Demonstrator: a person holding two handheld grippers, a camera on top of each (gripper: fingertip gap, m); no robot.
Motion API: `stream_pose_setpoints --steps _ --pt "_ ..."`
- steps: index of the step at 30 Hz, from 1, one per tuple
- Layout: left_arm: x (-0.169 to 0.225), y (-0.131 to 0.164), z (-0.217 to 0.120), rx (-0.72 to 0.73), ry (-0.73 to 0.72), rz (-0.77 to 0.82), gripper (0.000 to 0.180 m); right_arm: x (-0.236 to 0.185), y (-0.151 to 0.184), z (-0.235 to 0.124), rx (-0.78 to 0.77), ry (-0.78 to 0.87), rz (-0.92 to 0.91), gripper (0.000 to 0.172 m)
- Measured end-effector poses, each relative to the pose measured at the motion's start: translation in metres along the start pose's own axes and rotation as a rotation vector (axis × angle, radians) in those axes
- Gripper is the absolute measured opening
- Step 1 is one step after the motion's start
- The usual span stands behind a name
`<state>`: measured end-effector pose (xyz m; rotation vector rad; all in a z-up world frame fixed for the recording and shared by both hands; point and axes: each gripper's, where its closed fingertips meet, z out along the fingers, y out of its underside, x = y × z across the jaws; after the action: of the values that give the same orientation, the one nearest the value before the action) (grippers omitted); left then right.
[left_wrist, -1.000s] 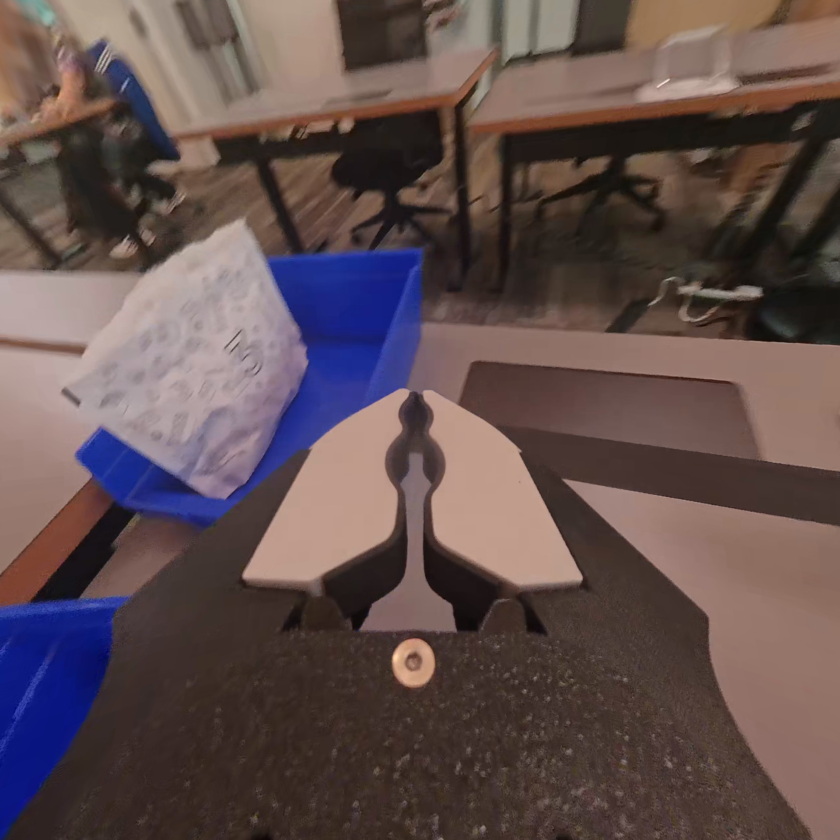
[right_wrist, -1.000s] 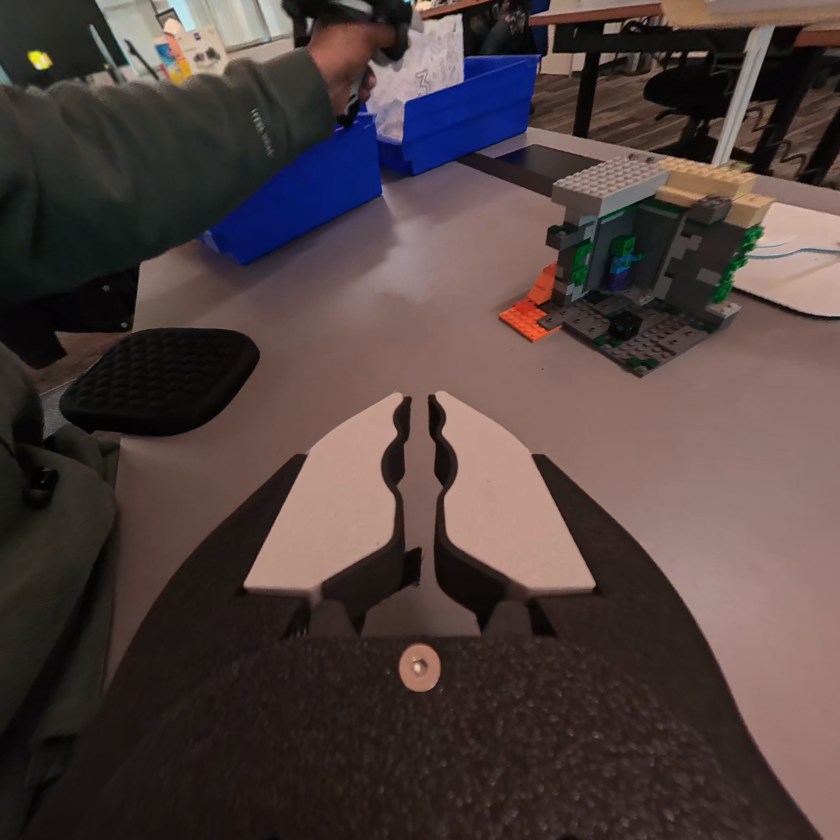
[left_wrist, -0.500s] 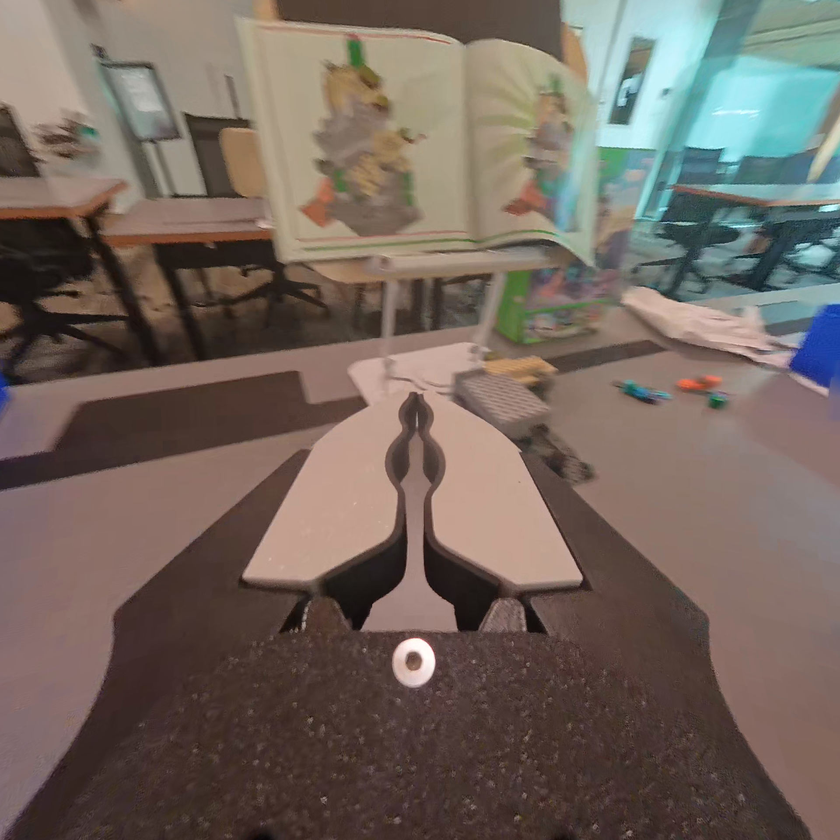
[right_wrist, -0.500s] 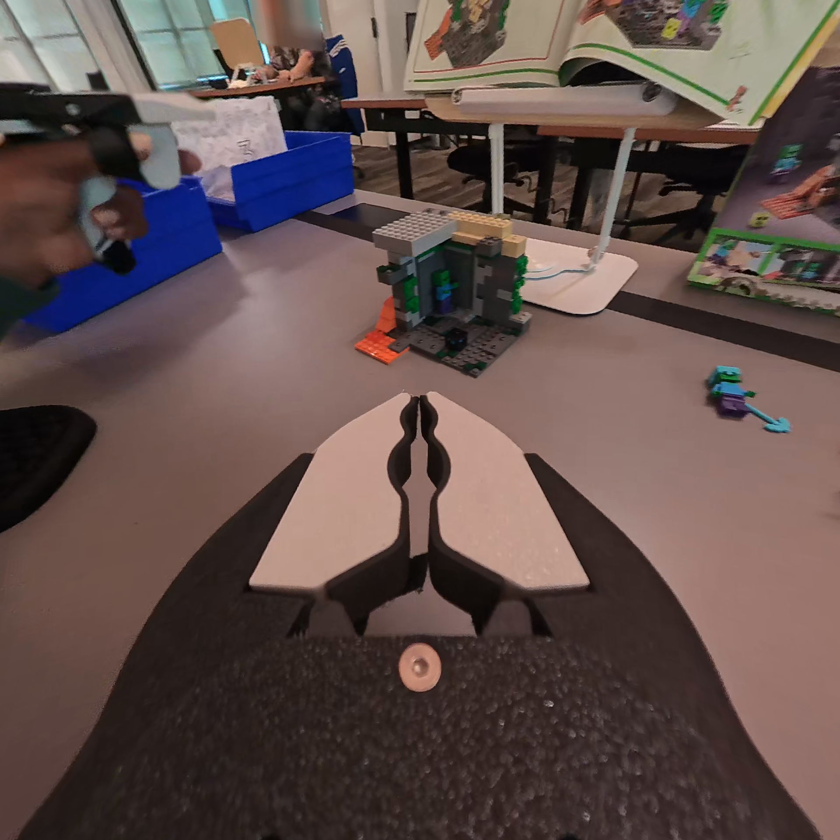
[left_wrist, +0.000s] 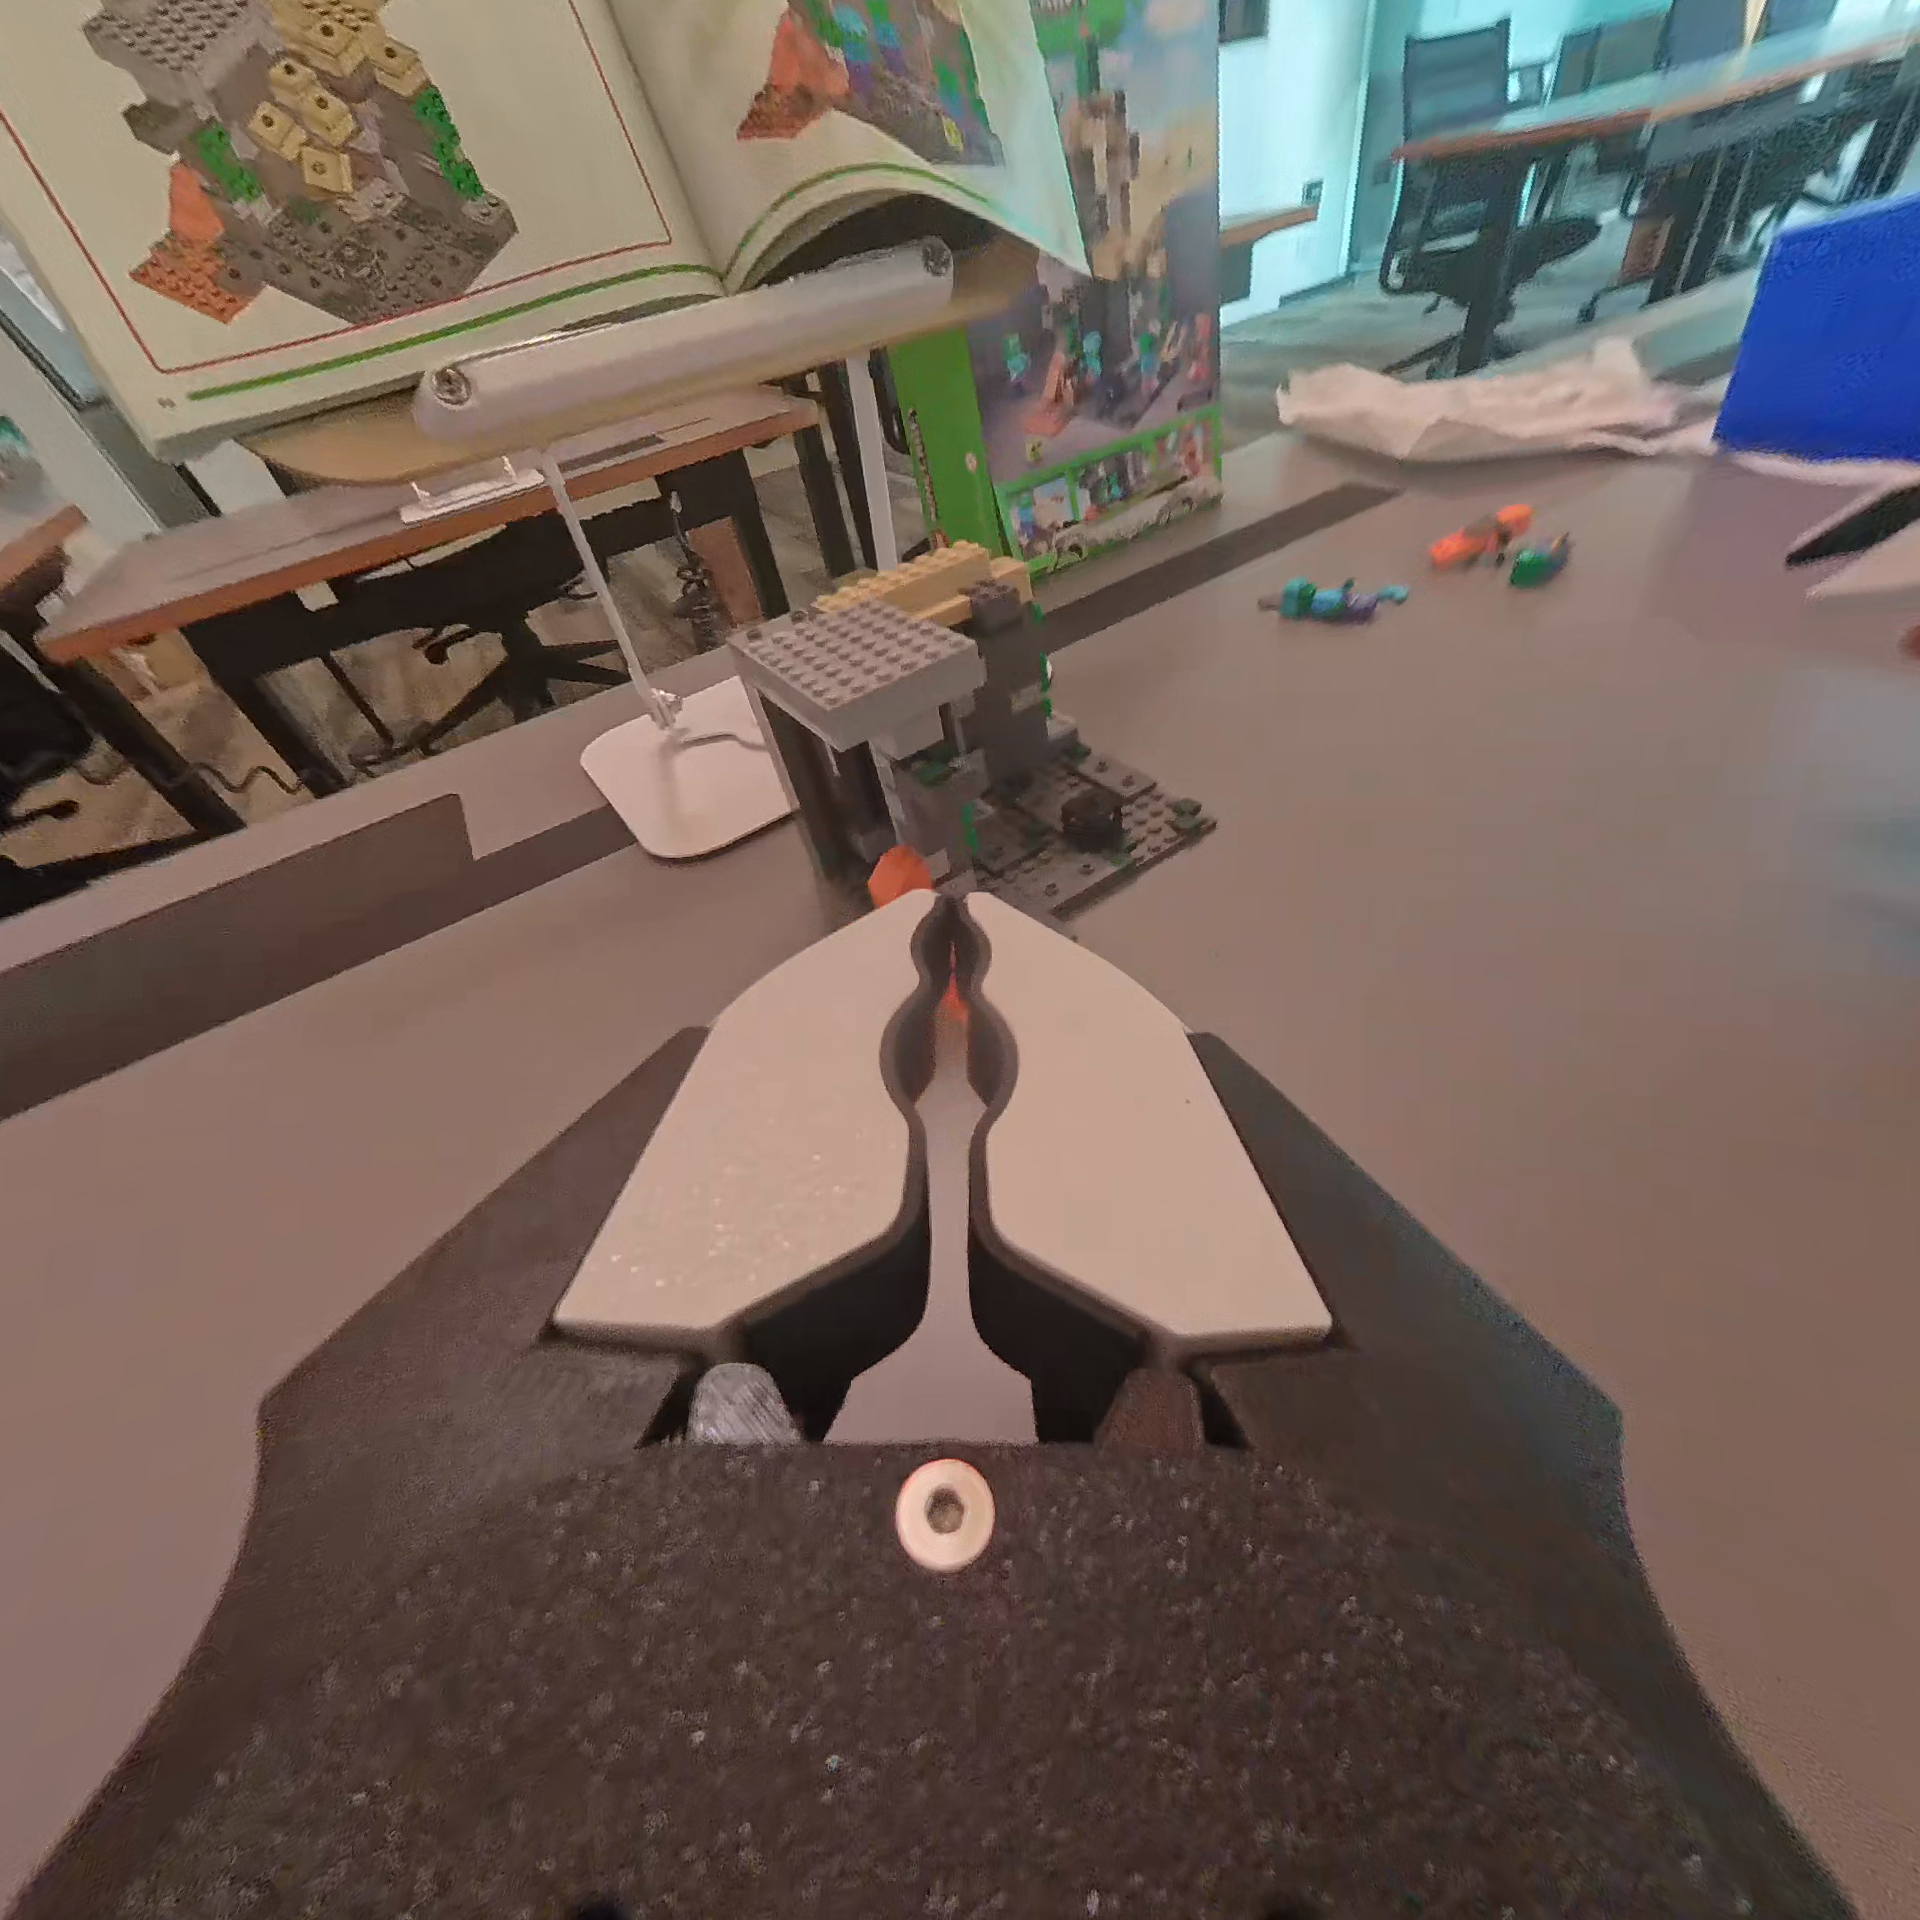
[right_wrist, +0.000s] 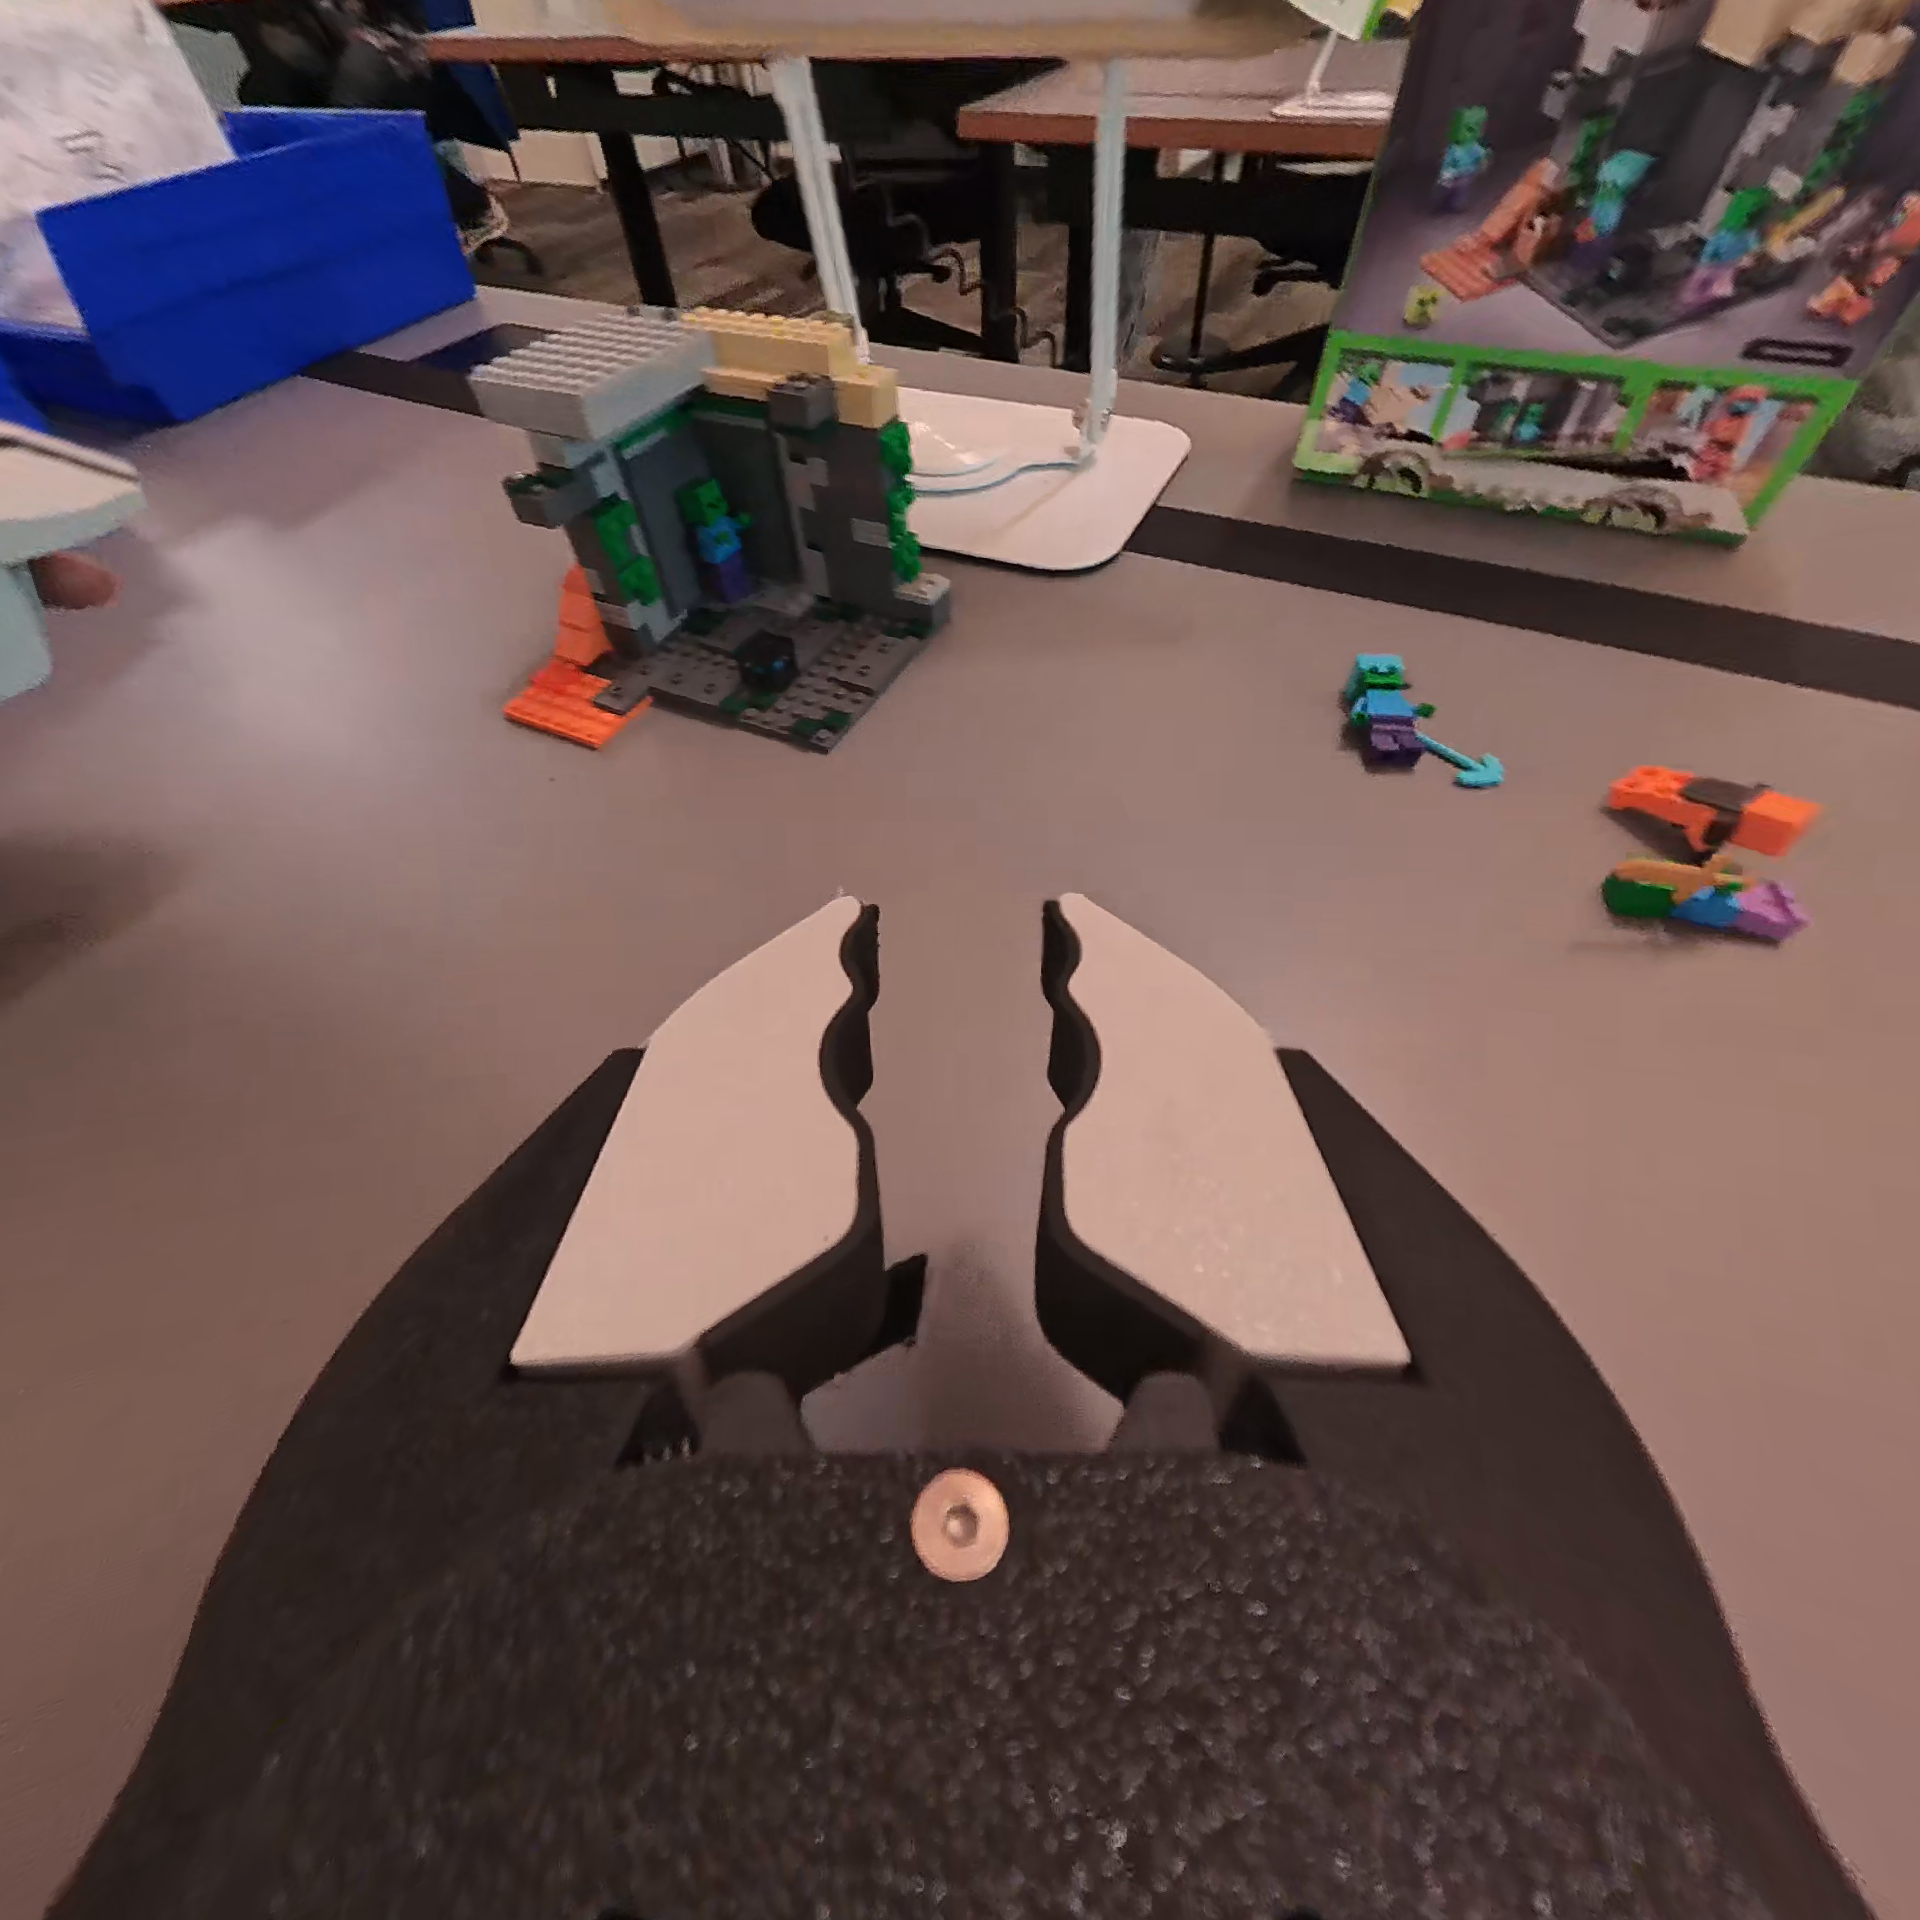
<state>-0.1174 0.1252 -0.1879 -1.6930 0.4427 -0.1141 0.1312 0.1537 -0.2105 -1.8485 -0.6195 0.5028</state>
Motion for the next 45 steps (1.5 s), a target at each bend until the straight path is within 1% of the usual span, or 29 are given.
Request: stream_pose_setpoints --steps 4,5,8,11,12,14,19,20,22,25,29,32,35,37,40,42,45 --pt "-0.004 -0.001 -0.001 0.018 -0.017 0.051 0.000 0.006 0.003 0.006 0.009 0.002 0.036 0.040" --pt "-0.007 0.000 -0.001 0.022 -0.023 0.062 0.016 0.004 0.003 0.008 0.011 -0.006 0.037 0.044" --pt "-0.012 0.002 0.000 0.013 0.001 0.033 0.031 -0.008 0.003 0.013 0.029 -0.053 0.046 0.054" --pt "-0.013 0.006 0.003 -0.006 0.032 -0.009 0.053 -0.022 0.001 0.019 0.036 -0.102 0.033 0.066" --pt "-0.012 0.005 0.003 -0.002 0.037 -0.015 0.058 -0.026 -0.001 0.021 0.039 -0.116 0.024 0.069" --pt "-0.010 0.003 0.003 0.011 0.040 0.000 0.061 -0.034 -0.003 0.023 0.046 -0.144 0.013 0.074" --pt "-0.004 0.003 0.003 0.011 0.058 0.023 0.061 -0.041 -0.008 0.023 0.067 -0.184 0.035 0.075" --pt "-0.002 0.001 0.003 0.014 0.064 0.022 0.061 -0.039 -0.010 0.023 0.074 -0.178 0.038 0.074" --pt "0.001 -0.002 0.001 0.027 0.072 0.033 0.060 -0.025 -0.015 0.018 0.098 -0.111 0.016 0.072" --pt "0.005 -0.001 0.002 0.021 0.077 0.061 0.059 0.020 -0.029 0.006 0.145 0.055 -0.015 0.065" --pt "0.007 0.005 0.004 0.006 0.088 0.058 0.057 0.107 -0.042 -0.010 0.155 0.259 -0.043 0.055" --pt "0.007 0.008 0.006 -0.004 0.093 0.047 0.056 0.182 -0.054 -0.009 0.105 0.368 -0.114 0.048" --pt "0.009 0.010 0.008 -0.005 0.097 0.056 0.053 0.262 -0.071 0.005 0.021 0.450 -0.139 0.046" --pt "0.011 0.014 0.010 -0.016 0.100 0.071 0.052 0.312 -0.078 0.024 -0.076 0.504 -0.176 0.044" --pt "0.011 0.020 0.013 -0.035 0.100 0.097 0.051 0.374 -0.066 0.057 -0.291 0.558 -0.225 0.045" --pt "0.010 0.020 0.013 -0.029 0.094 0.109 0.050 0.403 -0.056 0.075 -0.414 0.590 -0.271 0.045" --pt "0.007 0.020 0.012 -0.028 0.083 0.117 0.048 0.433 -0.035 0.094 -0.592 0.608 -0.333 0.045"
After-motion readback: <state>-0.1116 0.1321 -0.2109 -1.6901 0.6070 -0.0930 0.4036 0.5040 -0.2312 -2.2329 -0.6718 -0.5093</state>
